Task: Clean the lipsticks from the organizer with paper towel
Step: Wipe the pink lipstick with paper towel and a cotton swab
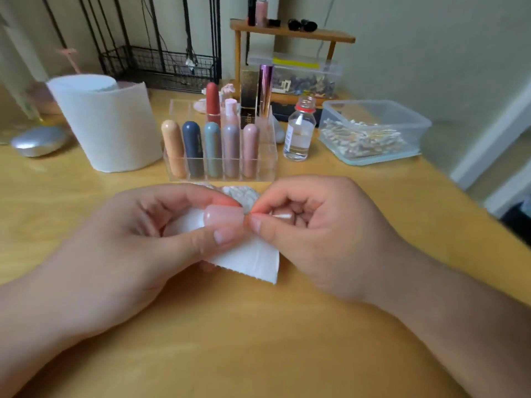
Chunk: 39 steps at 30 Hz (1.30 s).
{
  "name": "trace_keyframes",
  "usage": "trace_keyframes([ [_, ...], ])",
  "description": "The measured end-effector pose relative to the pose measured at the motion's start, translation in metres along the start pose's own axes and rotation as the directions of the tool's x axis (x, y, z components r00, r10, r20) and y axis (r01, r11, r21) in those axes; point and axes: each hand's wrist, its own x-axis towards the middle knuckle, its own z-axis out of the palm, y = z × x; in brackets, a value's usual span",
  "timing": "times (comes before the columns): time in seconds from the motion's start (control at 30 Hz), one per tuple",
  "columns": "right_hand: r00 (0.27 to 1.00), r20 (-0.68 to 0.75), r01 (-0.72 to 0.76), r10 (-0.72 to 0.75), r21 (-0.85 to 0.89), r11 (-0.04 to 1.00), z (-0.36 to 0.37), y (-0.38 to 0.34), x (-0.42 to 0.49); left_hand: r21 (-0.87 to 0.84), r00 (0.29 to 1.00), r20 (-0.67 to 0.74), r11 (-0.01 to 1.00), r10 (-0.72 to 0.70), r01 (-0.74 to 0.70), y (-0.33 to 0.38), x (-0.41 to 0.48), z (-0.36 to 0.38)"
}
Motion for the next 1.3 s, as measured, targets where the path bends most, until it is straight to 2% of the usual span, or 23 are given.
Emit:
trace_keyframes([
  [0.03, 0.999, -0.027, 0.031, -0.032, -0.022, 0.999, -0.001, -0.001, -0.001, 0.006, 0.999, 0.02, 0.999, 0.046, -0.046, 0.001, 0.0, -0.004],
  [0.1, 0.991, -0.097, 0.083, -0.09, -0.07, 0.994, -0.002, -0.005, -0.002, -0.02, 0.998, 0.044, 0.999, 0.043, -0.042, 0.007, -0.002, -0.006],
  [0.2, 0.982, -0.142, 0.102, -0.128, -0.175, 0.979, -0.004, -0.007, -0.003, -0.068, 1.0, -0.003, 0.998, -0.006, 0.005, 0.013, -0.003, -0.006],
  [0.3, 0.999, -0.014, 0.033, -0.036, -0.164, 0.986, -0.008, -0.006, -0.004, -0.086, 1.0, -0.014, 0.996, -0.009, 0.008, 0.012, -0.002, -0.008],
  [0.4, 0.988, 0.156, -0.012, 0.015, -0.023, 1.0, -0.013, -0.008, -0.005, -0.085, 1.0, 0.011, 0.996, -0.027, 0.028, 0.015, -0.003, -0.006],
  [0.47, 0.985, 0.17, -0.008, -0.003, 0.063, 0.998, -0.015, -0.01, -0.004, -0.064, 0.999, 0.026, 0.997, -0.034, 0.035, 0.017, -0.004, -0.005],
  [0.53, 0.99, 0.143, 0.003, -0.006, 0.016, 1.0, -0.019, -0.009, -0.001, -0.053, 0.999, 0.021, 0.998, -0.044, 0.045, 0.018, -0.004, -0.005],
  [0.63, 0.996, 0.083, -0.028, 0.04, -0.146, 0.989, -0.031, -0.01, 0.003, -0.052, 0.998, 0.009, 0.997, -0.065, 0.065, 0.017, -0.003, -0.008],
  [0.77, 0.989, -0.091, -0.137, 0.117, -0.256, 0.957, -0.045, -0.005, 0.01, -0.009, 0.998, -0.001, 0.998, -0.065, 0.065, 0.016, -0.004, -0.009],
  [0.9, 0.942, -0.231, -0.315, 0.244, -0.352, 0.882, -0.044, 0.017, 0.022, 0.004, 0.998, 0.029, 0.998, -0.061, 0.061, 0.018, -0.004, -0.007],
  [1.07, 0.913, -0.246, -0.404, 0.325, -0.444, 0.8, -0.038, 0.028, 0.031, -0.024, 0.998, 0.037, 0.998, -0.06, 0.06, 0.019, -0.004, -0.007],
  [1.3, 0.903, -0.265, -0.426, 0.338, -0.464, 0.776, -0.036, 0.03, 0.033, -0.038, 0.997, 0.038, 0.997, -0.068, 0.07, 0.02, -0.004, -0.007],
])
